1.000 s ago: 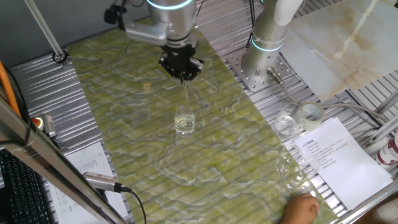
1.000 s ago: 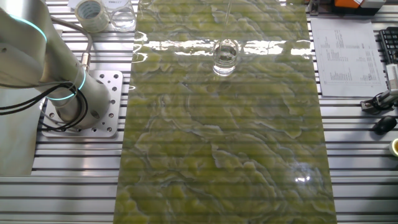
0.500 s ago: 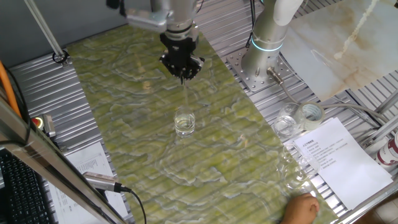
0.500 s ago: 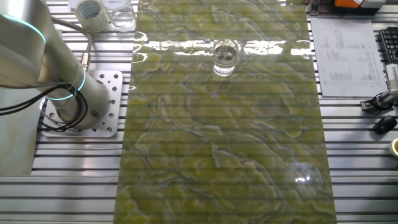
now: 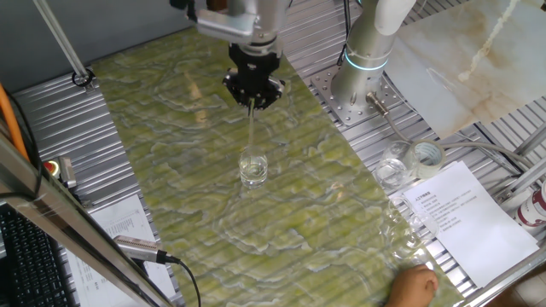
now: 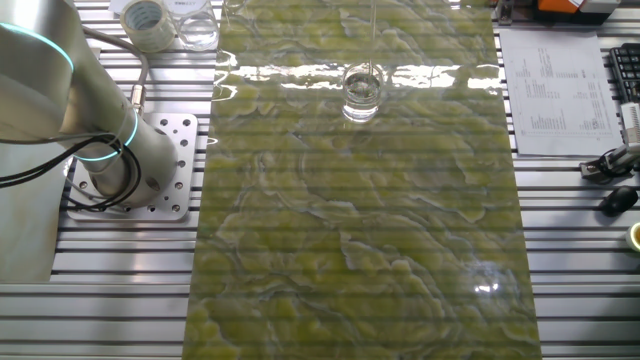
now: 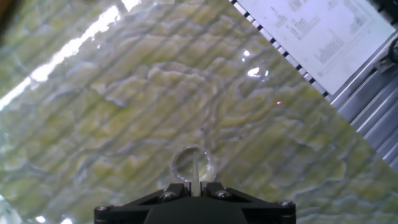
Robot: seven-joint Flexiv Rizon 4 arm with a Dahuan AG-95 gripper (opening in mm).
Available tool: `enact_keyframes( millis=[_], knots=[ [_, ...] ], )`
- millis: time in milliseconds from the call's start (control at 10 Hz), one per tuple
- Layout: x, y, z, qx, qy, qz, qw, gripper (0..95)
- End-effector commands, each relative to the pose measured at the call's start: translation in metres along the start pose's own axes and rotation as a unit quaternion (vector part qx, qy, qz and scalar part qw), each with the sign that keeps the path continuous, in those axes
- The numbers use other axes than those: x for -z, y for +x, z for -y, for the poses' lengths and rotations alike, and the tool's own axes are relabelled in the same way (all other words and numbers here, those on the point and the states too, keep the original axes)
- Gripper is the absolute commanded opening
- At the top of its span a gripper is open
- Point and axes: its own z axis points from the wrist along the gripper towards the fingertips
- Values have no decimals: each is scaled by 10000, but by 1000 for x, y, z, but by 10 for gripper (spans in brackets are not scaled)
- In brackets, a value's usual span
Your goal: Stir the beaker with a glass rod
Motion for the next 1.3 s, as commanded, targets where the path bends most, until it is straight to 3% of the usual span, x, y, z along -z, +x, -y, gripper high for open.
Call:
enact_keyframes(
  millis=[100, 200, 400, 800, 1300],
  knots=[
    [1, -1, 1, -171, -437, -431, 9980, 0],
    [1, -1, 1, -237, -564, -411, 9973, 0],
    [1, -1, 1, -405, -653, -294, 9966, 0],
    [1, -1, 0, -390, -506, -111, 9979, 0],
    [-3, -1, 3, -158, -255, -253, 9992, 0]
  ],
)
